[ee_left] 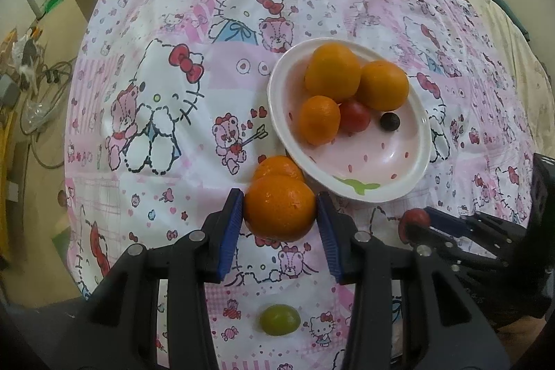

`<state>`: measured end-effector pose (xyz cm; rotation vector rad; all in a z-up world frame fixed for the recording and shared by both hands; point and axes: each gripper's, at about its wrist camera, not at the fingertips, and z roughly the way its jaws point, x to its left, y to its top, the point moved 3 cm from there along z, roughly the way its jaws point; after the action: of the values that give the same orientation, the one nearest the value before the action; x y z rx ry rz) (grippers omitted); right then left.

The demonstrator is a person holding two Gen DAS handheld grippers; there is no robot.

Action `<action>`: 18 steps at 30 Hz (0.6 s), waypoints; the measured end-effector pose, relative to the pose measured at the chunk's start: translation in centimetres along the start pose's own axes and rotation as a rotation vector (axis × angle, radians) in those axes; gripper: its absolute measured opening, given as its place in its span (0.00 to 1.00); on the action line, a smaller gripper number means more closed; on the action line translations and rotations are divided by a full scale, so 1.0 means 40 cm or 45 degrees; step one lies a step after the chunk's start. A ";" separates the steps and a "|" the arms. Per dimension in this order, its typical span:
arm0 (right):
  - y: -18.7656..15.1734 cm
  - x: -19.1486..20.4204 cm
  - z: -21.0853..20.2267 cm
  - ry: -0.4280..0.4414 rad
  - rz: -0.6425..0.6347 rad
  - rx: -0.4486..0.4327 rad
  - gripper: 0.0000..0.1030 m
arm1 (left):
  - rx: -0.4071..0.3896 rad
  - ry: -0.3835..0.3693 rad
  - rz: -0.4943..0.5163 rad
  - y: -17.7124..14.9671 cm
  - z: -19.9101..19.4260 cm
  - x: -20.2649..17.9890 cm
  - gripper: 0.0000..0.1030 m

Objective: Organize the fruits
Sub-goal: 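Carry the tangerine over the plate with the left gripper while the right carries the tomato there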

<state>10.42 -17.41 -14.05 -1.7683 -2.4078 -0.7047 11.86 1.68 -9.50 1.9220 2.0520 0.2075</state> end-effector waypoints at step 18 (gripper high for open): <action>-0.036 -0.159 -0.144 -0.020 0.264 -0.152 0.30 | -0.072 0.043 0.084 0.009 -0.001 -0.069 0.37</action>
<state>10.02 -25.69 -11.43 -2.0383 -2.1890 -0.8261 12.31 -1.03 -8.96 1.9659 1.9835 0.3118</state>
